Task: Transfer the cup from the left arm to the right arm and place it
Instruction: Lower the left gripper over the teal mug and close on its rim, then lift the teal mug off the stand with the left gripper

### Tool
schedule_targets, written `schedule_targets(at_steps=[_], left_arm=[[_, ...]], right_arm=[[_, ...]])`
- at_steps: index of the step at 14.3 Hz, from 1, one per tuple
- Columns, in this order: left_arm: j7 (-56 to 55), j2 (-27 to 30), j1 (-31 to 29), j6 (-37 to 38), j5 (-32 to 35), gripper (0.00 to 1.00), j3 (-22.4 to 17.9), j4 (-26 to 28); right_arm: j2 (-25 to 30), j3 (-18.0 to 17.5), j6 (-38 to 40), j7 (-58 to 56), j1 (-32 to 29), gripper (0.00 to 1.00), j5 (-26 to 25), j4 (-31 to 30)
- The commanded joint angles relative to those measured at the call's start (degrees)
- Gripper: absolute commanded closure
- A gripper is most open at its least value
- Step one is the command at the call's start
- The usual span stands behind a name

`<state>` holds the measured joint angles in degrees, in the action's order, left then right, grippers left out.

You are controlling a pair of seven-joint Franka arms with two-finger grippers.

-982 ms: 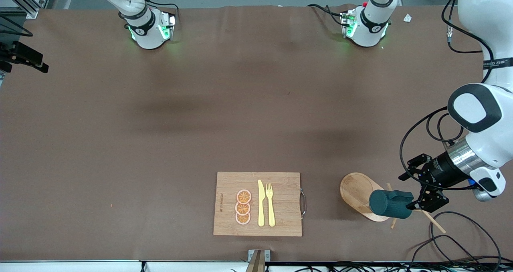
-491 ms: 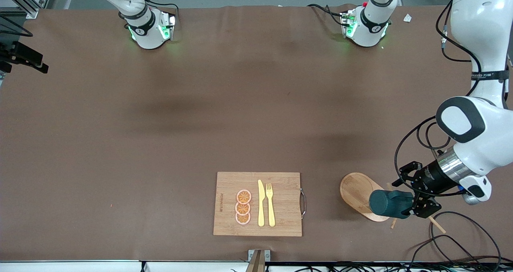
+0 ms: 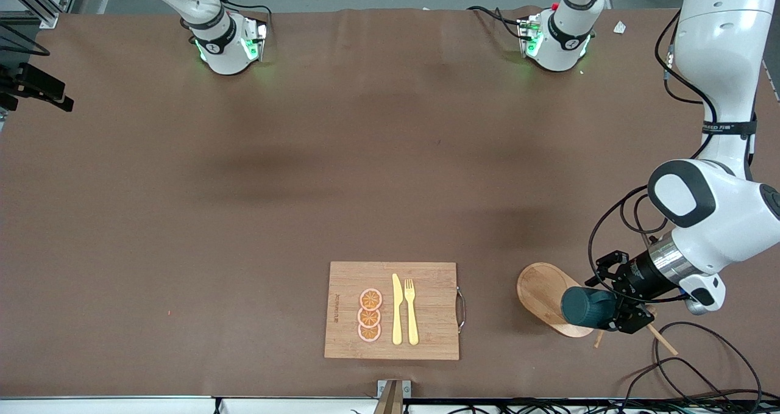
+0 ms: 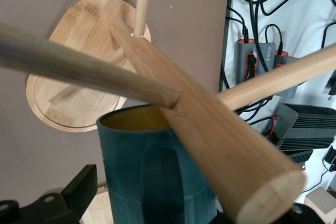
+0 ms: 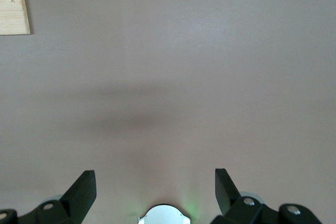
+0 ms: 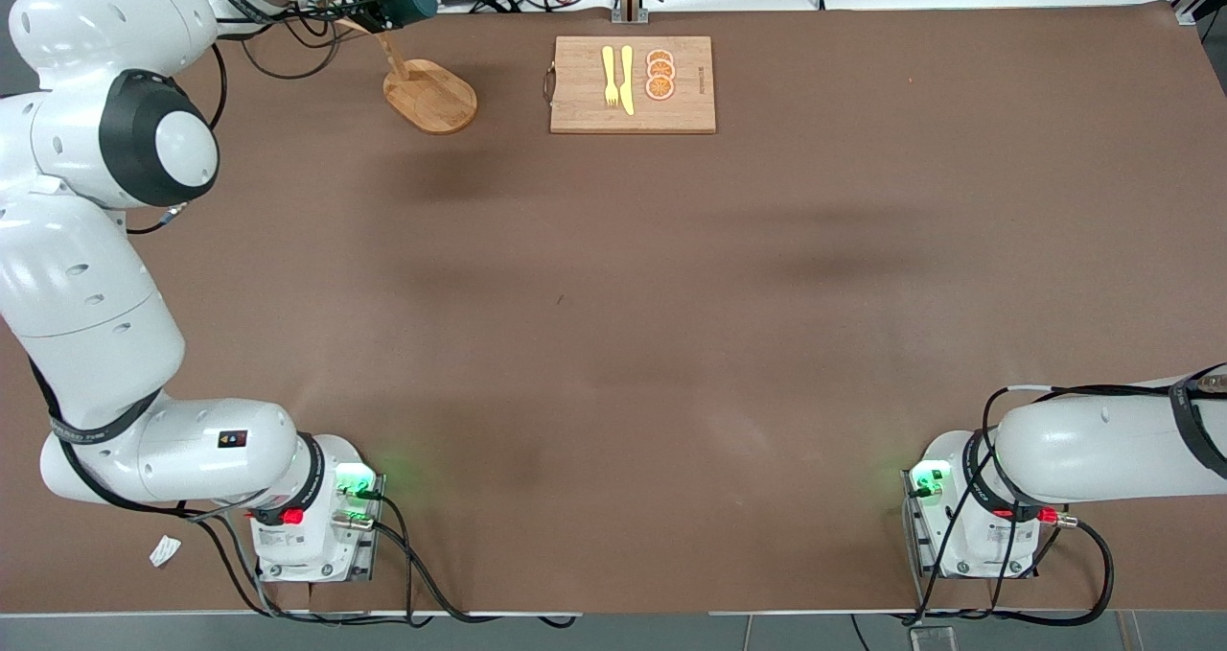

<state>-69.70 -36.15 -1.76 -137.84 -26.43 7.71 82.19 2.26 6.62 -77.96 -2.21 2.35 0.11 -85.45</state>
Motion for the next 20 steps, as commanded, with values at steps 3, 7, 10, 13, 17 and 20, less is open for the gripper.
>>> schedule_targets(at_steps=[3, 7, 10, 13, 17, 20], left_arm=[[-0.17, -1.03, 0.53, -0.59, -0.99, 0.07, 0.11, -1.15], [-1.05, -0.59, 0.61, -0.59, -0.99, 0.26, 0.11, -1.15], [-1.23, 0.54, 0.44, -0.50, -0.91, 0.36, 1.42, -1.15], [-1.31, 1.69, 0.35, -0.15, -0.64, 0.44, 1.69, -1.15], [-1.31, 3.62, 0.35, 0.81, -0.38, 0.45, 1.87, -1.07], [-1.40, 5.64, 0.79, 2.31, -0.38, 0.45, 2.91, -1.07]], right_arm=[[0.91, -0.21, 0.17, 0.01, -0.33, 0.00, -0.02, -0.68], [0.82, -0.21, 0.17, 0.01, -0.33, 0.00, 0.07, -0.77], [0.91, -0.21, 0.17, 0.01, -0.16, 0.00, 0.07, -0.68], [0.91, -0.38, 0.17, 0.10, -0.07, 0.00, 0.07, -0.68], [0.82, -0.29, 0.17, 0.01, -0.15, 0.00, 0.07, -0.68], [0.91, -0.38, 0.08, 0.01, -0.24, 0.00, 0.07, -0.68]])
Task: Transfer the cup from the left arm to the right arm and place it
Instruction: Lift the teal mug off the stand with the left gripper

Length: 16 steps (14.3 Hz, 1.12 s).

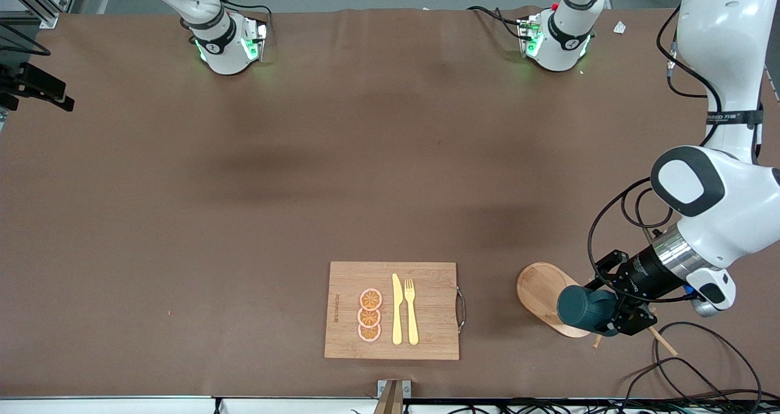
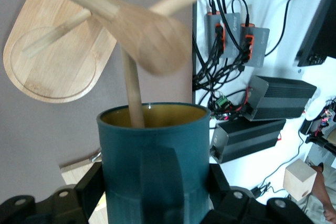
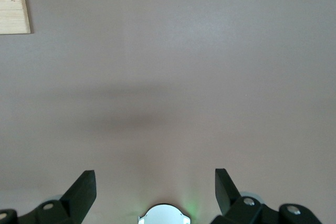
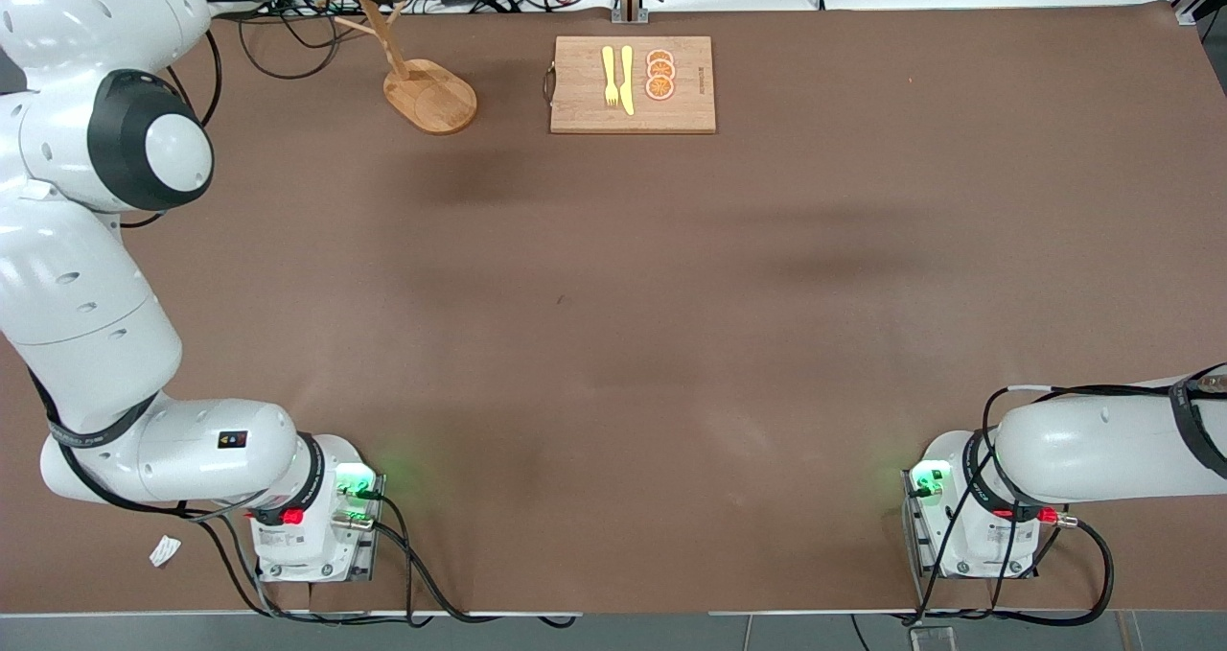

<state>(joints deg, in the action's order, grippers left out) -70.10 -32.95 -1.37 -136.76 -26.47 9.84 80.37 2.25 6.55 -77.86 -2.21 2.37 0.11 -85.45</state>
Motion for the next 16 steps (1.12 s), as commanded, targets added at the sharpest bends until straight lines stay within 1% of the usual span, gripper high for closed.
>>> schedule_targets(at_steps=[1, 6, 8, 9, 11, 14, 16], left_arm=[[-1.43, 3.23, 0.41, 1.85, -0.25, 0.45, 0.97, 0.84], [-1.61, 6.13, 1.99, 4.22, 0.02, 0.44, 1.06, 0.76], [-1.70, 7.54, 3.82, 4.92, 0.63, 0.44, 1.58, 0.84], [-1.70, 8.15, 4.79, 5.19, 2.72, 0.44, 1.58, 1.02], [-1.70, 8.60, 7.68, 6.68, 9.04, 0.44, 1.67, 0.93], [-3.89, 8.60, 14.01, 6.69, 17.91, 0.45, 1.67, 0.93], [-6.00, 8.34, 18.31, 6.69, 25.64, 0.45, 1.67, 0.84]], right_arm=[[0.82, -0.22, -0.01, 0.01, -0.26, 0.00, 0.07, -0.68], [0.82, -0.05, -0.53, 0.01, -0.35, 0.00, 0.51, -0.86], [0.82, -0.05, -0.62, 0.01, -0.35, 0.00, 0.51, -0.95], [0.82, -0.05, -0.71, 0.01, -0.44, 0.00, 0.51, -0.95], [0.91, -0.05, -0.88, 0.01, -0.35, 0.00, 0.51, -0.95], [0.82, -0.05, -1.32, 0.01, -0.18, 0.00, 0.68, -0.86], [0.91, -0.14, -1.50, 0.01, -0.18, 0.00, 0.95, -0.95]])
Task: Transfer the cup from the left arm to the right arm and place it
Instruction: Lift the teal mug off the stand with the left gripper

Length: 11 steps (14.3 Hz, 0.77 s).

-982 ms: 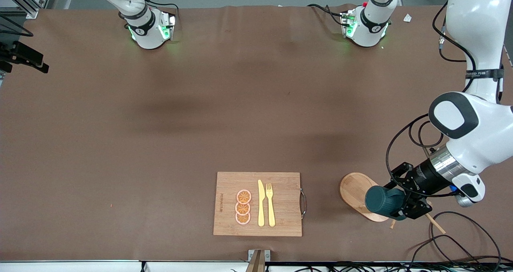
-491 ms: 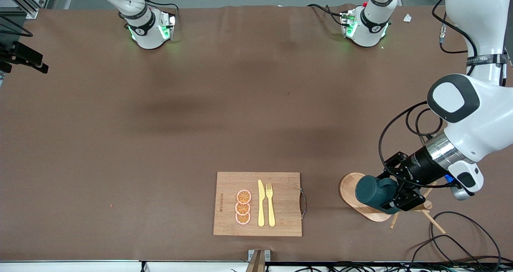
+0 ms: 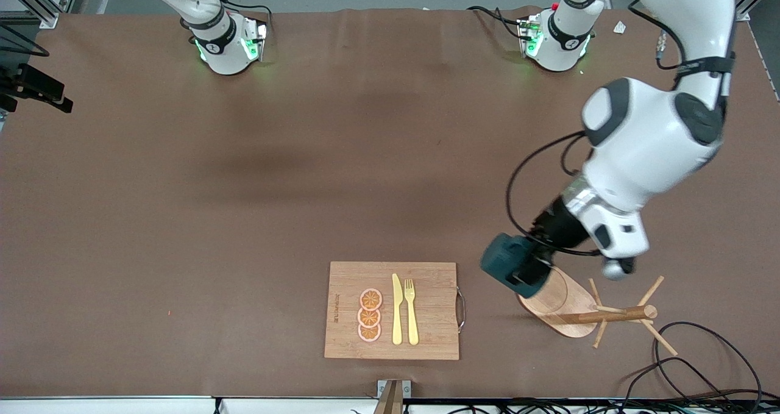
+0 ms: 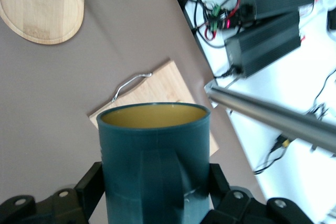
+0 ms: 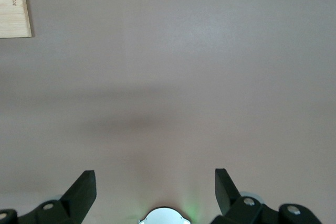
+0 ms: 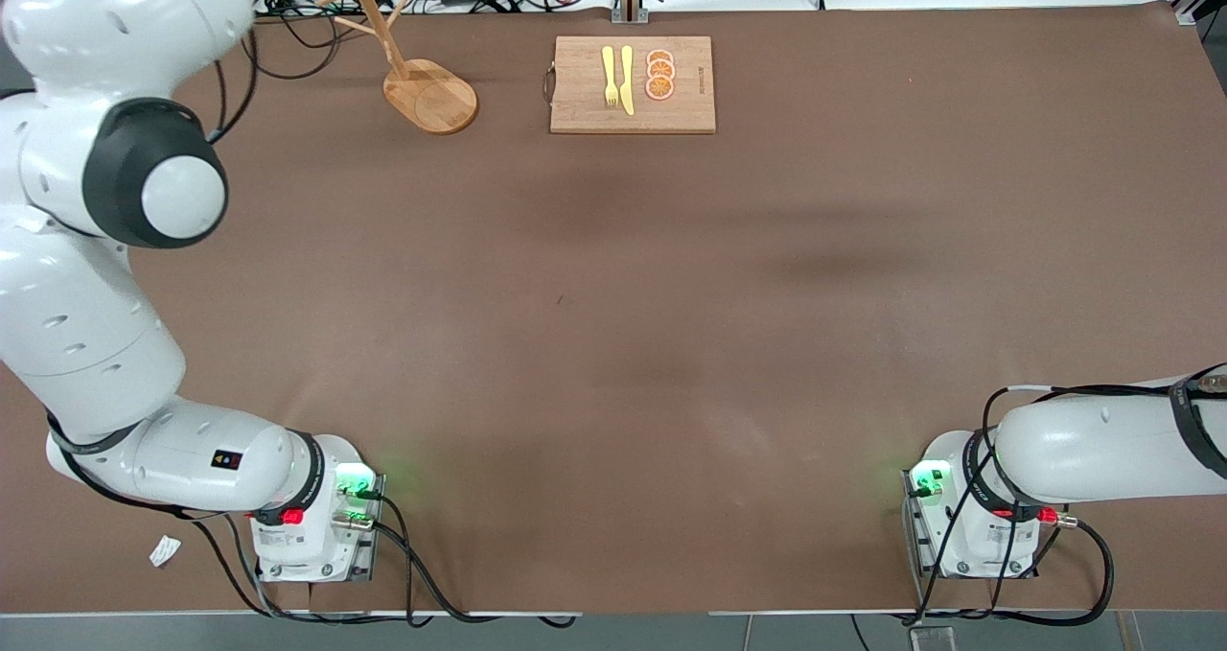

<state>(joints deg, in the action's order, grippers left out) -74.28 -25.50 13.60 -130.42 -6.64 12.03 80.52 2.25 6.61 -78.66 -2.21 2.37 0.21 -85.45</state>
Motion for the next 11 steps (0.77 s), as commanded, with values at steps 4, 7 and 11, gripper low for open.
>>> schedule_targets(at_steps=[4, 7, 11], left_arm=[[-7.44, -1.57, 11.60, -0.27, 19.69, 0.45, -0.69, 0.60], [-12.63, -4.03, 16.89, -0.45, 33.31, 0.45, -0.96, 0.34], [-20.61, -8.42, 22.60, -0.45, 47.74, 0.46, -1.31, 0.07]], right_arm=[[0.91, -0.01, -0.98, -0.08, -0.44, 0.00, 2.43, -0.95], [0.91, 0.16, -0.71, -0.34, -0.70, 0.00, 2.08, -1.21], [0.91, 0.16, -0.62, -2.27, -0.97, 0.00, 1.11, -1.30]])
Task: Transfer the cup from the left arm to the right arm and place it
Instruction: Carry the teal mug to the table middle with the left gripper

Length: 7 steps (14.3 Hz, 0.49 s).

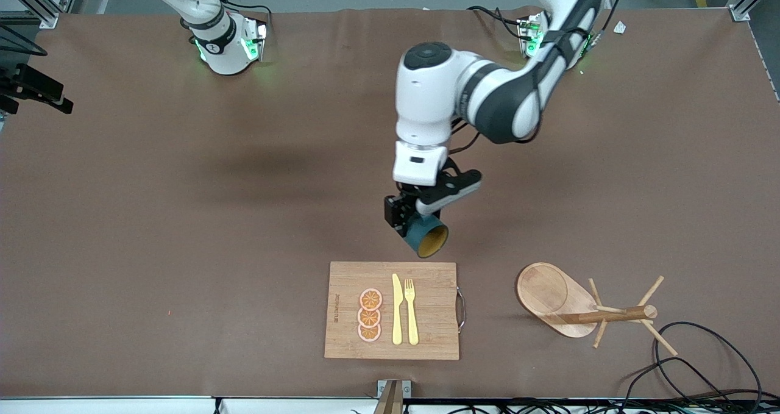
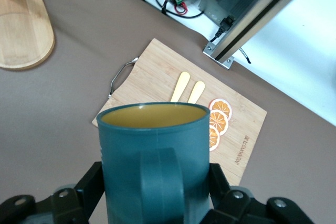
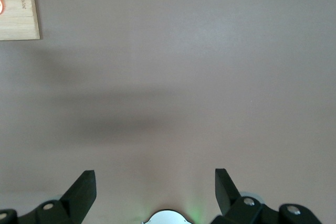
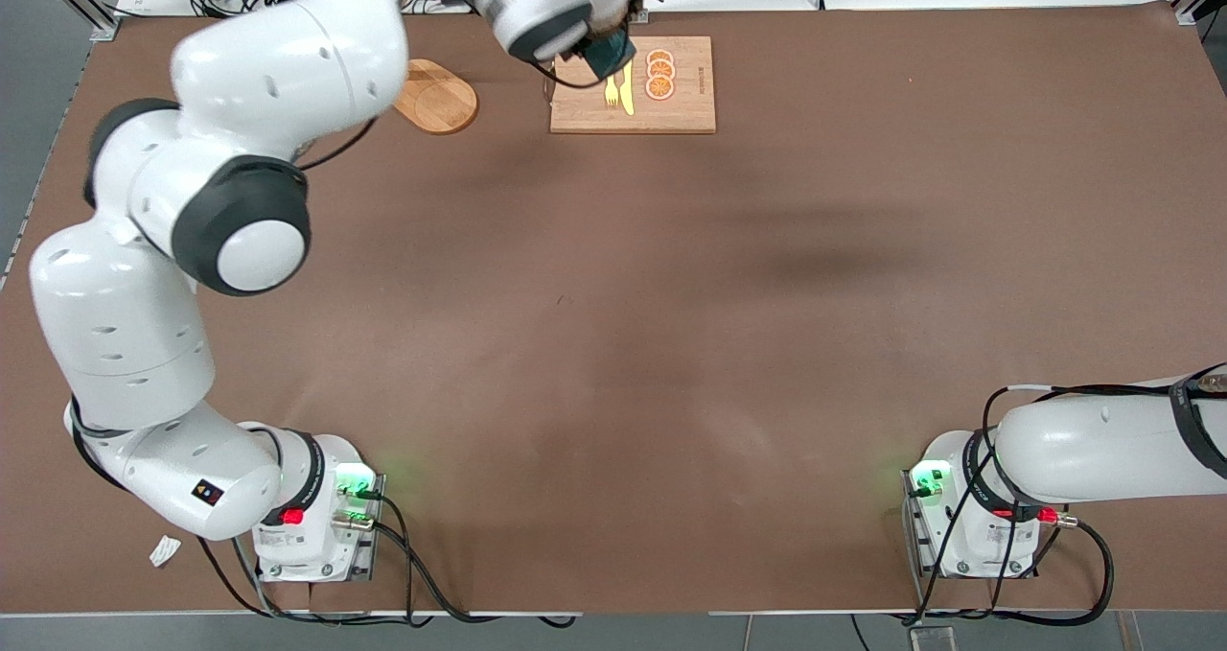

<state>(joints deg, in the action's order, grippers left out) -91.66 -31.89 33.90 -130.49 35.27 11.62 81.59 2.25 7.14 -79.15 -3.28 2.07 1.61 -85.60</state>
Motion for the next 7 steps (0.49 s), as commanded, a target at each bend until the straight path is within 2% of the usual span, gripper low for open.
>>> schedule_targets(at_steps=[1, 5, 7], left_arm=[[-6.74, -3.17, 3.96, -0.38, 9.95, 0.46, -0.90, -0.99], [-18.09, -6.60, 9.32, 0.59, 24.11, 0.46, -0.90, -0.90], [-23.01, -8.79, 12.49, 4.79, 30.97, 0.46, -0.98, -0.90]], right_arm=[[0.91, -0.55, -0.12, -1.11, -0.58, 0.00, -1.08, -1.15], [0.82, -0.55, 0.05, -1.11, -0.49, 0.00, -1.44, -1.15], [0.91, -0.55, 0.31, -0.85, -0.49, 0.00, -1.44, -0.89]])
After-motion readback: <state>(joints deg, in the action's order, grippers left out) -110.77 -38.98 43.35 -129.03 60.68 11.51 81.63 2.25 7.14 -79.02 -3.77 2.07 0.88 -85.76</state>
